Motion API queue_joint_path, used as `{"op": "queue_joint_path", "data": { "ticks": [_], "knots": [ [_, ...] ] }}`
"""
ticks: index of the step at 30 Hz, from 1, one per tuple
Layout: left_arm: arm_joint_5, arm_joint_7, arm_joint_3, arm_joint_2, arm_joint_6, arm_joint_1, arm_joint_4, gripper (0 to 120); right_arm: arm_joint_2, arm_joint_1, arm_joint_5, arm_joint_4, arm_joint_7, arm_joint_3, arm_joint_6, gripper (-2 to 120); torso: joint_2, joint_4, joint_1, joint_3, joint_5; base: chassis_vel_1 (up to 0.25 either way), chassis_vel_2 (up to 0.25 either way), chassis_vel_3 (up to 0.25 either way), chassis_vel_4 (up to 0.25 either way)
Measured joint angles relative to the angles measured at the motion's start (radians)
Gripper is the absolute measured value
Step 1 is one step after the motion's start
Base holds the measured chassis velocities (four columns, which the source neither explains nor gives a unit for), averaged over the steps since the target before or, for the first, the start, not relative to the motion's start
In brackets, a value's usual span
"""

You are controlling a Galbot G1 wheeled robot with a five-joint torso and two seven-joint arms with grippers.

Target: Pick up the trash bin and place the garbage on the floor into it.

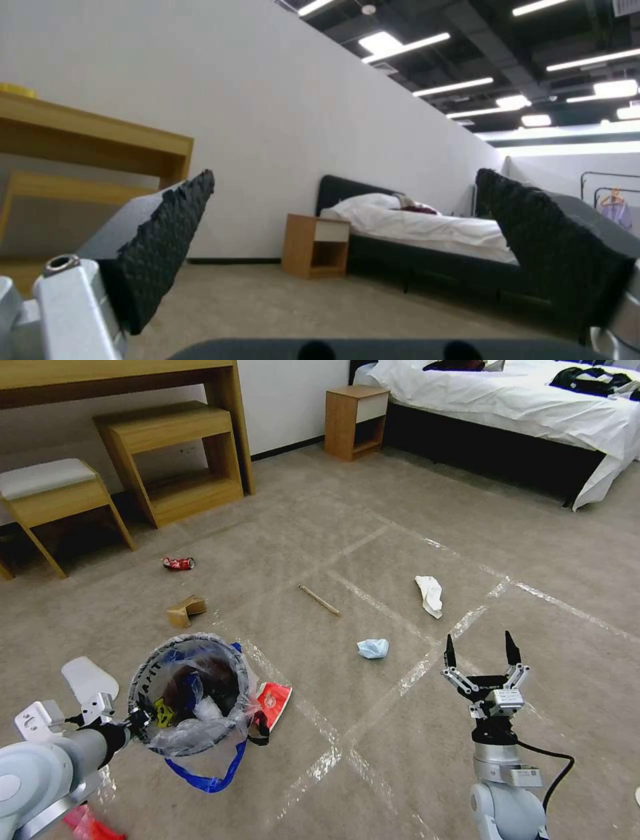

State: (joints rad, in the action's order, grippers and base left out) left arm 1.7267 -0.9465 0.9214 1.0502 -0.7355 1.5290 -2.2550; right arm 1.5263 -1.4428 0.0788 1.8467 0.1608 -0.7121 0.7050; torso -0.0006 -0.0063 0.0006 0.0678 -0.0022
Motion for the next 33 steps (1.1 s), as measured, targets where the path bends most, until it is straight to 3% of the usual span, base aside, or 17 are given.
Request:
{"op": "queue_joint_path", "data": {
  "ticks": [8,16,20,21,24,25,27,33],
  "knots": [
    [-0.002,-0.001,0.002,0.006,0.0,0.009,-0.01,0,-0.073,0.013,-0.006,-0.022,0.032,0.016,0.01,100,0.0,0.0001,0.0,0.0,0.0001,-0.055,0.063,0.051,-0.053],
    [0.002,-0.002,0.008,0.008,0.0,0.016,-0.022,0,-0.238,0.065,0.035,-0.065,0.16,0.048,-0.008,100,0.0,0.0002,0.0,0.0,0.0004,0.0,0.0,0.0,0.0],
    [0.008,-0.01,0.009,0.005,0.0,0.017,-0.031,0,-0.478,0.104,0.166,-0.085,0.359,0.132,-0.032,100,0.0,0.0001,0.0,0.0,0.0,0.0,0.0,0.0,0.0],
    [0.008,-0.01,0.009,0.005,0.0,0.017,-0.031,0,-0.478,0.104,0.166,-0.085,0.359,0.132,-0.032,100,0.0,0.0001,0.0,0.0,0.0,0.0,0.0,0.0,0.0],
    [0.015,-0.017,0.021,0.003,0.0,0.018,-0.036,0,-0.61,0.151,0.232,-0.111,0.469,0.207,-0.033,100,0.0,0.0,0.0,0.0,0.0003,0.0,0.0,0.0,0.0],
    [0.015,-0.017,0.021,0.003,0.0,0.018,-0.036,0,-0.61,0.151,0.232,-0.111,0.469,0.207,-0.033,100,0.0,0.0,0.0,0.0,0.0003,0.0,0.0,0.0,0.0],
    [0.027,-0.023,0.049,-0.005,0.0,0.017,-0.043,0,-0.69,0.214,0.26,-0.135,0.494,0.289,-0.027,100,0.0,0.0003,0.0,0.0,-0.0001,0.0,0.0,0.0,0.0],
    [0.064,-0.039,0.087,-0.03,0.0,0.013,-0.041,0,-0.758,0.305,0.31,-0.142,0.511,0.41,-0.046,100,0.0,0.0001,0.0,0.0,-0.0002,0.0,0.0,0.0,0.0]
  ]
}}
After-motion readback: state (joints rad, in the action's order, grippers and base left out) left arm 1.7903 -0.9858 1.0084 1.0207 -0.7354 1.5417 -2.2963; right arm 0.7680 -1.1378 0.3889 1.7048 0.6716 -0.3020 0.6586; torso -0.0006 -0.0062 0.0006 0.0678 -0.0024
